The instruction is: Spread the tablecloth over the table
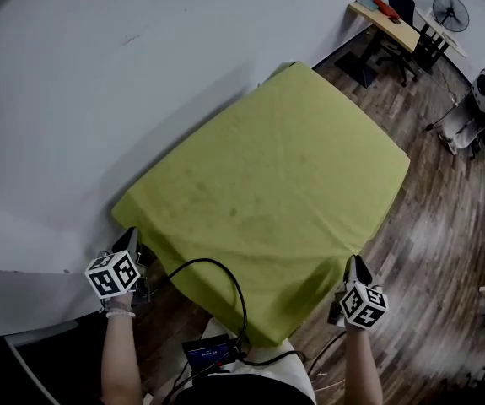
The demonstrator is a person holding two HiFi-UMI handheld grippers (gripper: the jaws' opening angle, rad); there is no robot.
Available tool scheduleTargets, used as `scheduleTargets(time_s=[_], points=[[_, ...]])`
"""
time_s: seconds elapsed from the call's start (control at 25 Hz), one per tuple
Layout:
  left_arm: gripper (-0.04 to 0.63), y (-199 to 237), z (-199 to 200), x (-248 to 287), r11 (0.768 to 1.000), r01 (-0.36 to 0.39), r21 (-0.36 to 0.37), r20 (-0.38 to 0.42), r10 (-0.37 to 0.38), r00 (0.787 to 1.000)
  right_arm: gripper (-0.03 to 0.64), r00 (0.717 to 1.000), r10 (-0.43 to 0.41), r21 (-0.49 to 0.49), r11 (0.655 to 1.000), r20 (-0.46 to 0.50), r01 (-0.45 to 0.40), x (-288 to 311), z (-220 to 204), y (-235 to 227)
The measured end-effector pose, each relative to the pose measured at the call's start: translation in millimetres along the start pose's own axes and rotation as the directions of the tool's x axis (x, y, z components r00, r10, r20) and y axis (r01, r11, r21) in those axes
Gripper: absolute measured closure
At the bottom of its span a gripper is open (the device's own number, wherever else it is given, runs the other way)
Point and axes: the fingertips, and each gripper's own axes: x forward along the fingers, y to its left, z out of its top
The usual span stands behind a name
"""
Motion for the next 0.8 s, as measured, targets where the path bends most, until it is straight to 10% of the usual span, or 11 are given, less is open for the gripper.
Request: scheduleTargets(time_s=[0.28,0.8], points=[[0.577,-84.9,28.8,-76.6,0.983,0.021,0.183,0.179,-0.054,0.982,0.569,0.972,0.205,-0.214,0.961,0.114,-0.177,-37.4,54.3,29.2],[0.581,-235.5,23.0,-197.6,0.909,-0.015,0.417,0.339,-0.140,0.930,0.572,0.817,0.522,-0.399,0.823,0.246,-0.405,-140.7,106.0,67.3]])
